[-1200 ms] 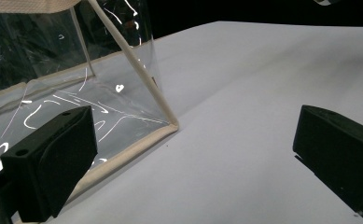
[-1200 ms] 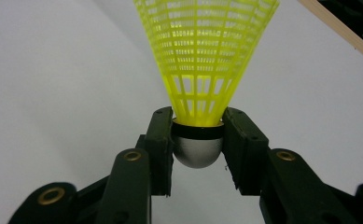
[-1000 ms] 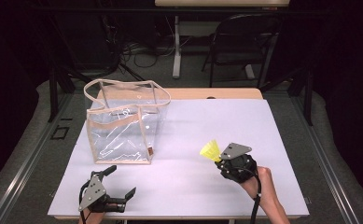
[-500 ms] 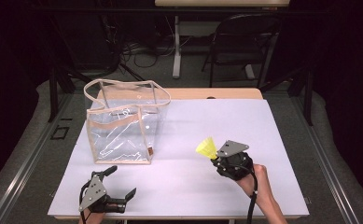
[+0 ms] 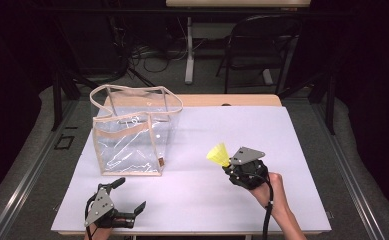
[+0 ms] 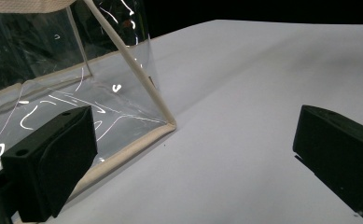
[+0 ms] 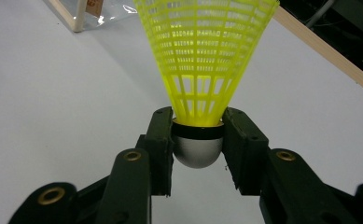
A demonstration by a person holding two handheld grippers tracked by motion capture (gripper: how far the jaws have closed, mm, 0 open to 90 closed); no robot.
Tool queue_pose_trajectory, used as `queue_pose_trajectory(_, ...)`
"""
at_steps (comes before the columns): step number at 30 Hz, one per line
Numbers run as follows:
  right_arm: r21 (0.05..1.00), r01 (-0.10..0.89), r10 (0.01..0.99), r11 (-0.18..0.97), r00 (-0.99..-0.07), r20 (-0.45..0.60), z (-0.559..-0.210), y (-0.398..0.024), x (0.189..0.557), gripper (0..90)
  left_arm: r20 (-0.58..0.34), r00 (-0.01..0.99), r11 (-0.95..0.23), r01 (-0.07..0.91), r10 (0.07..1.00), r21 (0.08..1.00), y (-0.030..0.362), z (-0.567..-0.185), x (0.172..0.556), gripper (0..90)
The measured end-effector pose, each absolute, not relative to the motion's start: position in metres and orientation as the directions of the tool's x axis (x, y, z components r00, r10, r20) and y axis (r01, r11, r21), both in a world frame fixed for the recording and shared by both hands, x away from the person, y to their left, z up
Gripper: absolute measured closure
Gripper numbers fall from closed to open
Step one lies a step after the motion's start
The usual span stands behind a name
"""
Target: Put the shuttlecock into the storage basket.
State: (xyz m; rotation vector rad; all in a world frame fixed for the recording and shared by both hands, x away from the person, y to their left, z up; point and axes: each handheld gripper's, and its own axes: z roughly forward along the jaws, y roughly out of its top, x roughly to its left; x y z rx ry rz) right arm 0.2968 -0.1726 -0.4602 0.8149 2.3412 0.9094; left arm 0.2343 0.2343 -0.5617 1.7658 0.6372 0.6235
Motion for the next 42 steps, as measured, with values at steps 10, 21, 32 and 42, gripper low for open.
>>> queue_pose_trajectory(10,0.724,0.341,0.675,0.599,-0.702,-0.228,-0.461,-0.166,0.303,64.8,0.095,0.716,-0.250,0.114,0.691,0.961,0.234,-0.562,0.234,0.0)
queue_pose_trajectory(21,0.733,0.331,0.678,0.594,-0.696,-0.236,-0.457,-0.163,0.307,64.7,0.095,0.717,-0.250,0.113,0.691,0.962,0.234,-0.562,0.234,0.0)
queue_pose_trajectory(32,0.737,0.328,0.678,0.591,-0.697,-0.234,-0.456,-0.158,0.312,64.8,0.096,0.716,-0.248,0.112,0.692,0.962,0.234,-0.562,0.234,0.0)
queue_pose_trajectory(42,0.733,0.316,0.667,0.602,-0.704,-0.244,-0.455,-0.150,0.317,64.8,0.095,0.717,-0.249,0.113,0.691,0.962,0.234,-0.562,0.235,0.0)
